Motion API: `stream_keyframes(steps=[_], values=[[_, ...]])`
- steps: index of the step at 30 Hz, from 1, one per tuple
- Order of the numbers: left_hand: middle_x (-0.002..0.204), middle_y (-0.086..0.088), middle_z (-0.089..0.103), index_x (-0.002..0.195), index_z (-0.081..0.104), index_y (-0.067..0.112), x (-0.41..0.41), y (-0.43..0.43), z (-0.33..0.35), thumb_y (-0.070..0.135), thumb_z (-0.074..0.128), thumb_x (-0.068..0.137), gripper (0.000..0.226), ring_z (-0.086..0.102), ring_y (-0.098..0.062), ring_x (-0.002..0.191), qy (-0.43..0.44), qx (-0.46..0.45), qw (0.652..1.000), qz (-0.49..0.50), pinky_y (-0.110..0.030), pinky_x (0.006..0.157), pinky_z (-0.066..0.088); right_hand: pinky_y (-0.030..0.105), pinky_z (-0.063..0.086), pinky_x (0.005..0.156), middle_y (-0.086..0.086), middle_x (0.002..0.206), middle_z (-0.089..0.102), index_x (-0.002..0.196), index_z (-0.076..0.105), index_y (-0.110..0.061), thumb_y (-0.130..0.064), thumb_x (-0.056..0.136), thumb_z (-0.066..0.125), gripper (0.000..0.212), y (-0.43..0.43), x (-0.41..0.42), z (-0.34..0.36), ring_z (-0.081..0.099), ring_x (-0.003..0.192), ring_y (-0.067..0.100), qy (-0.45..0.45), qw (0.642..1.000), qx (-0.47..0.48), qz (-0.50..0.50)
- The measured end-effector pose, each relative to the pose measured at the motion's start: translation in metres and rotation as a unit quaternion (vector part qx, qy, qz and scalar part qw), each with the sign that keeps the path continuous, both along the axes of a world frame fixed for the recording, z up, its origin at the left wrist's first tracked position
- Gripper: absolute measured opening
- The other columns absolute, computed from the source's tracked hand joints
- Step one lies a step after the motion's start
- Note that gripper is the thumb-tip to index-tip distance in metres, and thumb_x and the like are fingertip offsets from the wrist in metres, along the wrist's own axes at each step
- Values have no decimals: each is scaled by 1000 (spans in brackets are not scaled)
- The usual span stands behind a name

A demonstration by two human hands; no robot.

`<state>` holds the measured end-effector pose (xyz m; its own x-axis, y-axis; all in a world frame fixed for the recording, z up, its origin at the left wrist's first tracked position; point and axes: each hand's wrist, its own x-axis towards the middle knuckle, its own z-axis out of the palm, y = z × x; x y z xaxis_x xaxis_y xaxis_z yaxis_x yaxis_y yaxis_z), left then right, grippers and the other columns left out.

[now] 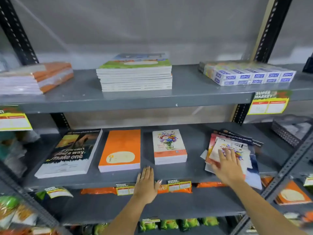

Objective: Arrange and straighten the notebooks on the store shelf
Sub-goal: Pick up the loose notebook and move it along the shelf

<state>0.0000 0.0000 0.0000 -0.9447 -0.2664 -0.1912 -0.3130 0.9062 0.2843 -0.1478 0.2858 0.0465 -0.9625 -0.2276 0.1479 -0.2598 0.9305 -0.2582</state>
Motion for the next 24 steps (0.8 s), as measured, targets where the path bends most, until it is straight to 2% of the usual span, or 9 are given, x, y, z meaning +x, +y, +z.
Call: stream_keyframes(steps=[1, 3, 5, 7, 10, 15, 17, 20, 24], values=[[162, -7, -7, 152, -3, 8, -1, 0, -4, 54, 15, 97, 73, -8, -20, 150, 5, -15, 1000, -4, -38, 123, -4, 51, 20, 116, 14, 158, 18, 146, 27, -19, -59, 87, 39, 72, 4, -2, -3, 11, 147, 33, -72, 996, 39, -25], [162, -8, -10, 151, -5, 8, 0, 0, -6, 67, -2, 87, 87, -10, -21, 150, 12, -33, 999, -8, -39, 122, -6, 50, 23, 114, 10, 159, 13, 147, 19, -19, -69, 82, 24, 82, 11, 1, -8, 12, 146, 30, -119, 987, 105, -14], [162, -8, -10, 151, -6, 8, 1, 0, -10, 76, -29, 59, 117, -9, -22, 150, 28, -40, 999, -22, -39, 121, -6, 47, 24, 114, 8, 160, 8, 150, 11, -18, -61, 87, 32, 79, 14, 8, -13, 11, 147, 28, -123, 983, 136, 6], [162, -8, -9, 151, -6, 9, 1, -1, -12, 77, -36, 47, 128, -9, -22, 150, 34, -47, 998, -22, -39, 121, -6, 43, 30, 114, 6, 160, 13, 149, 13, -18, -39, 92, 45, 69, 16, 16, -16, 16, 146, 26, -86, 986, 144, 15], [162, -8, -9, 151, -7, 8, -1, 0, -15, 76, -32, 51, 124, -8, -23, 150, 32, -51, 998, -15, -38, 119, -8, 38, 47, 99, 2, 152, 31, 144, 28, -22, -9, 87, 49, 62, 19, 23, -10, 34, 138, 22, -42, 985, 170, 6], [162, -8, -8, 151, -7, 8, 1, 2, -15, 74, -26, 56, 117, -6, -23, 150, 34, -66, 997, -14, -36, 117, -10, 36, 55, 83, 3, 146, 40, 143, 30, -18, -2, 84, 50, 64, 14, 43, -4, 49, 128, 23, -15, 977, 210, 23], [162, -8, -8, 151, -7, 9, 2, 3, -13, 74, -24, 55, 117, -7, -23, 150, 30, -68, 997, -12, -36, 117, -10, 37, 60, 73, 7, 140, 52, 140, 40, -11, 6, 71, 60, 73, 10, 50, 9, 58, 120, 25, 49, 985, 165, 14], [162, -8, -9, 151, -8, 10, 2, 5, -10, 75, -20, 55, 117, -8, -24, 150, 24, -64, 998, -13, -38, 120, -8, 35, 61, 55, 11, 122, 68, 121, 61, -5, 19, 46, 68, 79, -6, 52, 37, 71, 99, 27, 114, 990, 73, 41], [162, -9, -10, 151, -8, 8, 4, 4, -9, 76, -2, 76, 101, -9, -25, 150, 20, -67, 997, -18, -40, 121, -6, 50, 59, 78, 12, 117, 70, 115, 67, -6, 14, 29, 75, 89, -69, 46, 63, 69, 103, 32, 192, 967, 81, 149]])
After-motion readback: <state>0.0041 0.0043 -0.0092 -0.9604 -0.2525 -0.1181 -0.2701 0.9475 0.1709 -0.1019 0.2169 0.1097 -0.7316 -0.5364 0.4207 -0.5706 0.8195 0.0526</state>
